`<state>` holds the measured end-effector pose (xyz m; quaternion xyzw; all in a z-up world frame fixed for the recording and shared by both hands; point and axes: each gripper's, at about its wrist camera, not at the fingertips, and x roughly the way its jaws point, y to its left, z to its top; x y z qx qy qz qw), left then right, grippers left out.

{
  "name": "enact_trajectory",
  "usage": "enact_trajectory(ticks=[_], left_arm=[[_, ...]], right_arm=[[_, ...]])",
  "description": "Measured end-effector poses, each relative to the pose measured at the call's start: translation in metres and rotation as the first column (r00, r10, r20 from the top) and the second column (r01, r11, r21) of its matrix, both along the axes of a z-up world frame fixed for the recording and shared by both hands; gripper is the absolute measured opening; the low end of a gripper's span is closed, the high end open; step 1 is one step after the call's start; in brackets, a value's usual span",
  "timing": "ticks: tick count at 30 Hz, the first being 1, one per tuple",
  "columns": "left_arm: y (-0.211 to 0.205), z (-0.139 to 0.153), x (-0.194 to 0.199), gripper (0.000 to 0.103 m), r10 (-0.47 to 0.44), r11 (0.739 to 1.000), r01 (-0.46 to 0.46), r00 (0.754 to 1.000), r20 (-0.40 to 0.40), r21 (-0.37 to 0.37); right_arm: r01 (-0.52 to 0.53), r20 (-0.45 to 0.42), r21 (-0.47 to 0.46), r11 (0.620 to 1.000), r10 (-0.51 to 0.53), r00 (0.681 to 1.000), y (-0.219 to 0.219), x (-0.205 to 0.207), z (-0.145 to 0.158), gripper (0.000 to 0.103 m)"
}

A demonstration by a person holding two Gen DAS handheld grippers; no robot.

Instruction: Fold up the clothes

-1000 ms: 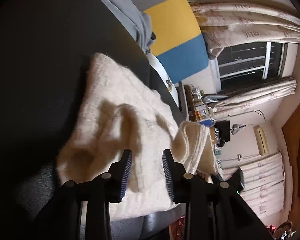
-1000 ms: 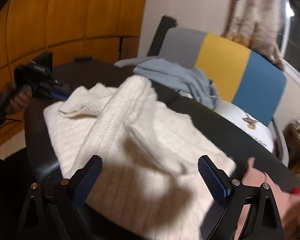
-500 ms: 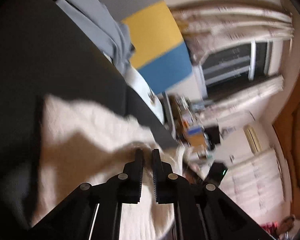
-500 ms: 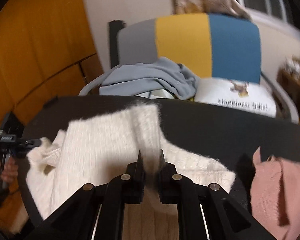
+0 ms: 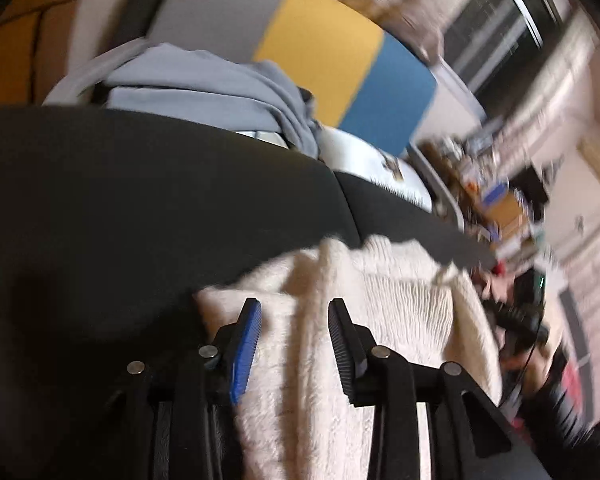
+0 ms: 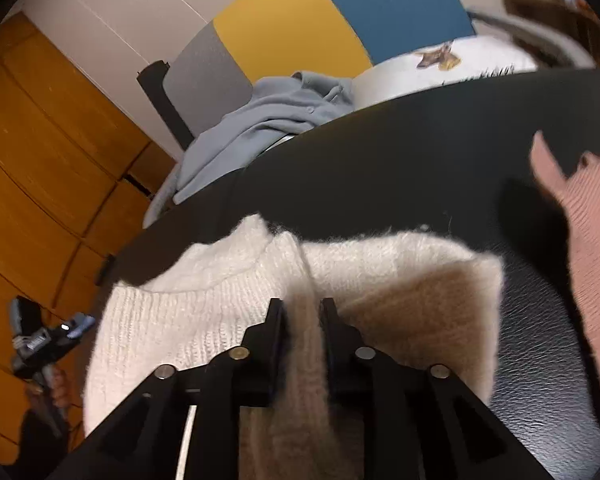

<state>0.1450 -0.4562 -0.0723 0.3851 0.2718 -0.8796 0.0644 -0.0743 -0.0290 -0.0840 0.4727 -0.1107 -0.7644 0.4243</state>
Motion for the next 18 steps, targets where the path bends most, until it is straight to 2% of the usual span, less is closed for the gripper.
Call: enact_trajectory(ticks=[5, 7, 9, 10, 11, 12, 14, 15, 16, 17, 18], left_arm=[[0.01, -0.014, -0.03, 0.042, -0.088, 0.994, 0.093, 0.992, 0.085, -0.053], [0.012, -0.014, -0.035, 0.041, -0.115, 0.993, 0.116, 0.991, 0.063, -0.014], [0.013, -0.013, -0.038, 0.041, -0.142, 0.989, 0.141, 0.989, 0.034, 0.032], [0.016, -0.013, -0.04, 0.041, -0.149, 0.989, 0.148, 0.988, 0.04, 0.025], [0.021, -0.014, -0.044, 0.038, -0.152, 0.988, 0.152, 0.987, 0.06, -0.001], [0.026, -0.014, -0.047, 0.023, -0.155, 0.987, 0.157, 0.985, 0.081, -0.027], [0.034, -0.013, -0.049, 0.008, -0.137, 0.986, 0.146, 0.985, 0.102, -0.079], [0.035, -0.009, -0.044, 0.007, -0.12, 0.989, 0.126, 0.99, 0.08, -0.081], [0.035, -0.004, -0.038, 0.006, -0.098, 0.992, 0.102, 0.994, 0.05, -0.077], [0.034, 0.002, -0.032, 0.006, -0.076, 0.994, 0.077, 0.997, 0.019, -0.072], [0.034, 0.007, -0.026, 0.006, -0.054, 0.996, 0.053, 0.998, -0.011, -0.067]], right_arm=[[-0.042, 0.047, -0.071, 0.997, 0.045, 0.998, 0.001, -0.004, -0.002, 0.041], [-0.064, 0.046, -0.079, 0.995, 0.068, 0.997, -0.001, -0.003, -0.001, 0.053], [-0.086, 0.03, -0.06, 0.994, 0.088, 0.996, -0.006, 0.0, 0.002, 0.059], [-0.096, 0.021, -0.048, 0.994, 0.097, 0.995, -0.009, 0.001, 0.003, 0.06], [-0.107, 0.012, -0.035, 0.994, 0.107, 0.994, -0.011, 0.002, 0.004, 0.06], [-0.112, -0.001, -0.013, 0.994, 0.112, 0.994, -0.014, 0.003, 0.006, 0.06], [-0.115, -0.04, 0.056, 0.992, 0.117, 0.992, -0.021, 0.007, 0.01, 0.055], [-0.117, -0.065, 0.102, 0.988, 0.124, 0.99, -0.025, 0.01, 0.012, 0.047], [-0.121, -0.094, 0.145, 0.982, 0.135, 0.986, -0.029, 0.015, 0.016, 0.035], [-0.124, -0.113, 0.17, 0.978, 0.145, 0.983, -0.031, 0.018, 0.019, 0.026], [-0.126, -0.134, 0.19, 0.974, 0.153, 0.979, -0.031, 0.022, 0.024, 0.012]])
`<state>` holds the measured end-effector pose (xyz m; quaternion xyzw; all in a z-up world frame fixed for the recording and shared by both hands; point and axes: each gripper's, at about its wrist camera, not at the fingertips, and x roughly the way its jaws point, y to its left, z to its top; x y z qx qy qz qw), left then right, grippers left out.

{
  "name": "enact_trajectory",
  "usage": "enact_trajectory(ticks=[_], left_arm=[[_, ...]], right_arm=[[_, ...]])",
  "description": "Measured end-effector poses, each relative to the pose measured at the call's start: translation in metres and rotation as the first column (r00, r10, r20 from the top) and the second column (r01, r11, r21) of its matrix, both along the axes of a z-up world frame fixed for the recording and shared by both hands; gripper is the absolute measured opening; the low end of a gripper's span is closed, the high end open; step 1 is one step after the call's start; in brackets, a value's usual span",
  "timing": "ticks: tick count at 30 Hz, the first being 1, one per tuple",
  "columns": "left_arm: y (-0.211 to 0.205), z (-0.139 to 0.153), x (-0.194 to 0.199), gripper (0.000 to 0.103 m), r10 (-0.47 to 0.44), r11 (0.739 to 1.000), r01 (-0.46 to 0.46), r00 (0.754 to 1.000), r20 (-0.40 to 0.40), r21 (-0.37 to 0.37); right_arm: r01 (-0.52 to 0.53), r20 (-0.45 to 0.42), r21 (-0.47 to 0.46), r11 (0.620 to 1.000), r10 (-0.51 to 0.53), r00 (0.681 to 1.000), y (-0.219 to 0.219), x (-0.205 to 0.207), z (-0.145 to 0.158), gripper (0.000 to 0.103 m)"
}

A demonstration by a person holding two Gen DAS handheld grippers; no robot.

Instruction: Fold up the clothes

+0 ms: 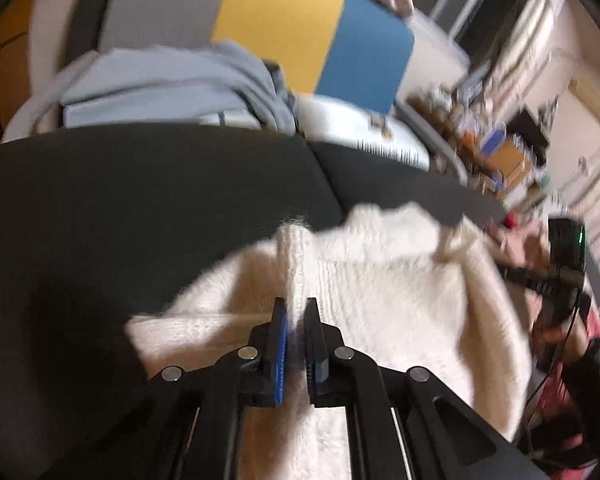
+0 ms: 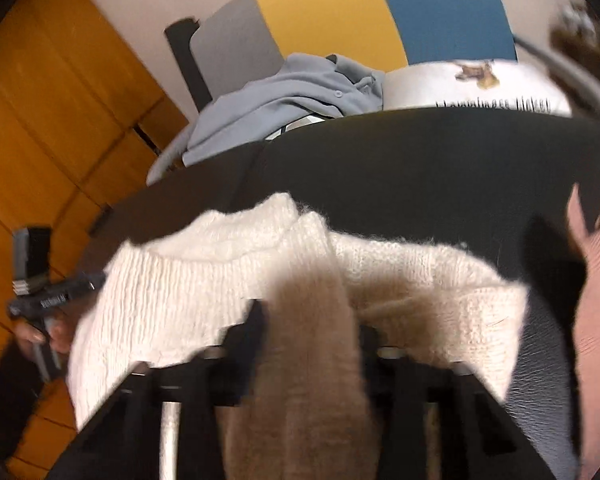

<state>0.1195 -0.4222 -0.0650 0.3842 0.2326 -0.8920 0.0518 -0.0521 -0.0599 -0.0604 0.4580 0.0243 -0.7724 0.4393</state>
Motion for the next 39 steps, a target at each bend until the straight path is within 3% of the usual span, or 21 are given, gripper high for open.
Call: enact_trajectory(ticks=[5, 9, 12, 16, 19, 22, 23, 25, 27, 32, 33, 35, 36, 37, 39], left_arm=[[-0.014, 0.04, 0.037, 0.005, 0.118, 0.993, -0.111, 0.978, -0.17, 0.052], [-0.026, 0.044, 0.035, 0.005, 0.195, 0.98, -0.183, 0.963, -0.188, 0.078], [-0.034, 0.027, 0.025, 0.005, 0.249, 0.967, -0.239, 0.958, -0.145, 0.084], [-0.044, -0.003, 0.01, 0.005, 0.298, 0.953, -0.293, 0.953, -0.06, 0.076], [-0.048, -0.012, 0.013, 0.005, 0.299, 0.949, -0.29, 0.952, -0.062, 0.12], [-0.043, -0.013, 0.013, 0.006, 0.268, 0.961, -0.263, 0.962, -0.055, 0.086], [-0.041, -0.013, 0.013, 0.006, 0.258, 0.964, -0.254, 0.965, -0.052, 0.076], [-0.038, -0.013, 0.013, 0.006, 0.244, 0.968, -0.241, 0.968, -0.051, 0.069], [-0.037, -0.015, 0.013, 0.007, 0.243, 0.968, -0.239, 0.969, -0.047, 0.078], [-0.031, -0.022, 0.012, 0.007, 0.233, 0.97, -0.231, 0.972, -0.021, 0.069], [-0.029, -0.021, 0.012, 0.007, 0.23, 0.972, -0.229, 0.973, -0.022, 0.055], [-0.024, -0.014, 0.016, 0.006, 0.223, 0.975, -0.222, 0.974, -0.043, 0.029], [-0.022, -0.007, 0.02, 0.005, 0.222, 0.975, -0.221, 0.973, -0.067, 0.024], [-0.02, 0.001, 0.025, 0.005, 0.228, 0.974, -0.227, 0.969, -0.097, 0.023], [-0.022, 0.017, 0.034, 0.005, 0.243, 0.97, -0.24, 0.956, -0.162, 0.04]], right_arm=[[0.02, -0.118, -0.018, 1.0, -0.022, 0.993, 0.018, 0.014, 0.039, 0.011], [0.09, -0.17, -0.079, 0.993, -0.103, 0.98, 0.041, 0.009, 0.064, 0.011], [0.172, -0.125, -0.113, 0.979, -0.186, 0.975, 0.054, -0.006, 0.056, 0.01], [0.278, -0.042, -0.1, 0.955, -0.284, 0.958, 0.069, -0.027, 0.023, 0.01], [0.308, 0.021, -0.097, 0.946, -0.308, 0.951, 0.078, -0.034, 0.001, 0.01], [0.296, 0.131, -0.182, 0.938, -0.275, 0.952, 0.088, -0.036, -0.005, 0.013], [0.29, 0.175, -0.224, 0.93, -0.255, 0.951, 0.091, -0.037, -0.004, 0.016], [0.262, 0.164, -0.239, 0.935, -0.227, 0.96, 0.089, -0.04, 0.002, 0.047], [0.238, 0.154, -0.228, 0.944, -0.206, 0.966, 0.083, -0.041, 0.005, 0.066], [0.151, 0.101, -0.08, 0.985, -0.142, 0.985, 0.047, -0.05, -0.003, 0.068], [0.13, 0.066, -0.035, 0.991, -0.127, 0.99, 0.038, -0.05, -0.004, 0.067], [0.09, -0.042, 0.086, 0.992, -0.087, 0.995, 0.023, -0.041, -0.003, 0.039], [0.068, -0.104, 0.149, 0.987, -0.053, 0.993, 0.015, -0.032, 0.0, 0.018], [0.046, -0.166, 0.212, 0.976, -0.011, 0.986, 0.007, -0.022, 0.004, 0.016], [0.02, -0.329, 0.341, 0.94, 0.1, 0.939, -0.007, 0.007, 0.018, 0.013]])
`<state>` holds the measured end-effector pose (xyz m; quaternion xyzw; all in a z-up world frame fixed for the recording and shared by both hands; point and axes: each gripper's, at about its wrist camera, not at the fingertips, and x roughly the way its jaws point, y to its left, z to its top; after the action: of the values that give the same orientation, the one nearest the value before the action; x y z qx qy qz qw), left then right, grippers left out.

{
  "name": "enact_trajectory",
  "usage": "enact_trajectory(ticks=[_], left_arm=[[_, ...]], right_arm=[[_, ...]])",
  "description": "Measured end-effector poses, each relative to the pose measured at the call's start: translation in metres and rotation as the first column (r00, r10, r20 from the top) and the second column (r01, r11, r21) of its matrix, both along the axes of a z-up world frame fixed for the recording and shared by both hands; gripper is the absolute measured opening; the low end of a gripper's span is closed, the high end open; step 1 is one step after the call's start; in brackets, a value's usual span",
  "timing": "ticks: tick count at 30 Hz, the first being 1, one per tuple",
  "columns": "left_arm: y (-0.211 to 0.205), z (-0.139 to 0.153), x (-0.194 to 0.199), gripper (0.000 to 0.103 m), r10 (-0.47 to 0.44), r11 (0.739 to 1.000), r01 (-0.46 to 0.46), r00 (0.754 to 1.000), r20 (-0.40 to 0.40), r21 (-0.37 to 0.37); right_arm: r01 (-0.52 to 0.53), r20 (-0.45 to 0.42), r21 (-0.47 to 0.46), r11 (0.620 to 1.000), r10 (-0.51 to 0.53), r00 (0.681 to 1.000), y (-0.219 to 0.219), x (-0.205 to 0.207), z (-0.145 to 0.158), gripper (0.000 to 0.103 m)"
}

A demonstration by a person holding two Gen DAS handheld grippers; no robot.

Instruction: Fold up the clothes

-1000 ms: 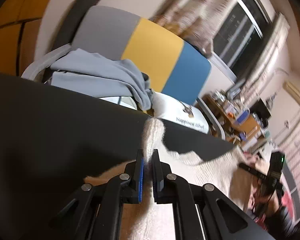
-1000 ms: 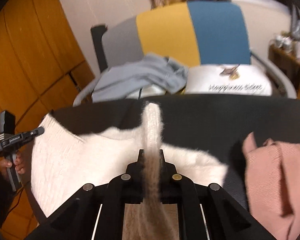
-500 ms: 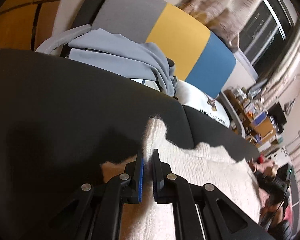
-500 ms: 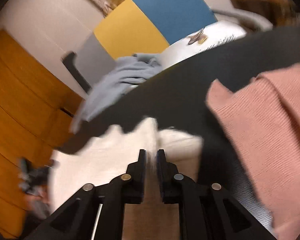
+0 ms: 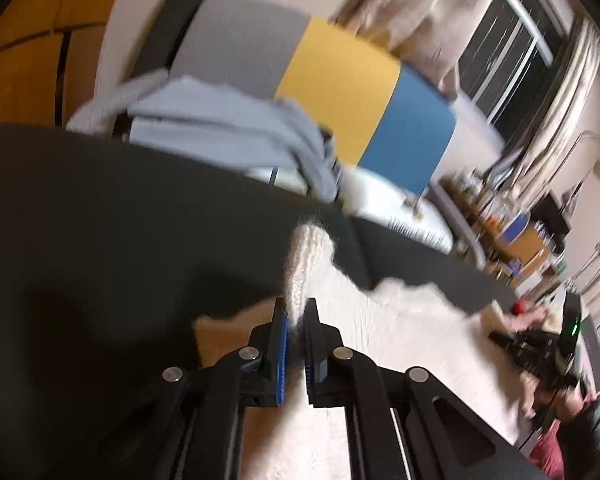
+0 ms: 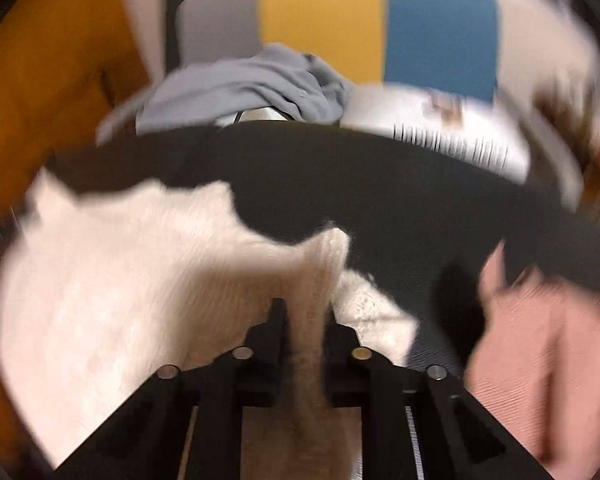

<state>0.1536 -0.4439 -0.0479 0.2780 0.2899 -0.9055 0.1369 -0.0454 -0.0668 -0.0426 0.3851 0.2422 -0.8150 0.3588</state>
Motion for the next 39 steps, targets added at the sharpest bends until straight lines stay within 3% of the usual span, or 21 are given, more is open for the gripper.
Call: enact_trajectory(ticks=[3, 6, 15, 20, 23, 25, 27, 29, 31, 33, 35, 37, 39], left_arm=[[-0.001, 0.019, 0.009, 0.005, 0.026, 1.0, -0.027, 0.997, -0.077, -0.015], [-0.004, 0.016, -0.005, 0.005, 0.054, 0.998, -0.055, 0.998, -0.045, -0.036], [-0.015, -0.061, -0.057, 0.006, 0.109, 0.994, -0.101, 0.972, 0.206, -0.05], [-0.013, -0.057, -0.055, 0.011, 0.134, 0.99, -0.12, 0.965, 0.227, -0.073], [-0.01, -0.037, -0.042, 0.013, 0.195, 0.977, -0.174, 0.963, 0.188, -0.12], [-0.003, -0.019, -0.029, 0.017, 0.241, 0.962, -0.217, 0.96, 0.141, -0.167], [0.011, -0.001, -0.018, 0.02, 0.258, 0.946, -0.233, 0.962, 0.088, -0.227], [0.03, 0.009, -0.016, 0.022, 0.219, 0.945, -0.198, 0.974, 0.056, -0.262], [0.06, 0.009, -0.025, 0.024, 0.108, 0.956, -0.085, 0.992, 0.066, -0.282], [0.098, -0.005, -0.041, 0.024, -0.027, 0.942, 0.071, 0.99, 0.135, -0.328], [0.122, -0.028, -0.051, 0.024, -0.113, 0.931, 0.179, 0.97, 0.215, -0.318], [0.132, -0.046, -0.046, 0.024, -0.132, 0.933, 0.203, 0.962, 0.241, -0.297], [0.135, -0.047, -0.028, 0.023, -0.141, 0.938, 0.197, 0.968, 0.206, -0.285]], right_arm=[[-0.024, -0.155, 0.054, 0.998, 0.032, 0.987, -0.002, 0.018, 0.022, 0.007], [0.027, -0.204, 0.011, 1.0, -0.025, 0.979, 0.006, 0.011, 0.039, 0.007], [0.16, -0.035, -0.012, 0.987, -0.16, 0.986, 0.006, -0.028, -0.03, 0.007], [0.168, -0.028, -0.029, 0.985, -0.169, 0.985, 0.008, -0.023, -0.029, 0.011], [0.169, -0.028, -0.021, 0.985, -0.169, 0.985, 0.009, -0.025, -0.023, 0.028], [0.17, -0.055, -0.043, 0.985, -0.172, 0.984, 0.013, -0.018, -0.008, 0.051], [0.16, -0.087, -0.1, 0.982, -0.168, 0.982, 0.022, -0.006, 0.012, 0.06], [0.127, -0.059, -0.193, 0.973, -0.14, 0.988, 0.031, 0.011, 0.027, 0.071], [0.083, -0.005, -0.287, 0.954, -0.088, 0.996, 0.039, 0.029, 0.035, 0.085], [0.028, 0.089, -0.356, 0.934, 0.004, 0.996, 0.038, 0.046, 0.028, 0.088], [0.018, 0.161, -0.345, 0.938, 0.04, 0.986, 0.032, 0.057, 0.01, 0.089], [0.025, 0.232, -0.295, 0.955, 0.046, 0.972, 0.025, 0.066, -0.016, 0.09], [0.02, 0.221, -0.316, 0.949, 0.053, 0.974, 0.03, 0.08, -0.026, 0.091]])
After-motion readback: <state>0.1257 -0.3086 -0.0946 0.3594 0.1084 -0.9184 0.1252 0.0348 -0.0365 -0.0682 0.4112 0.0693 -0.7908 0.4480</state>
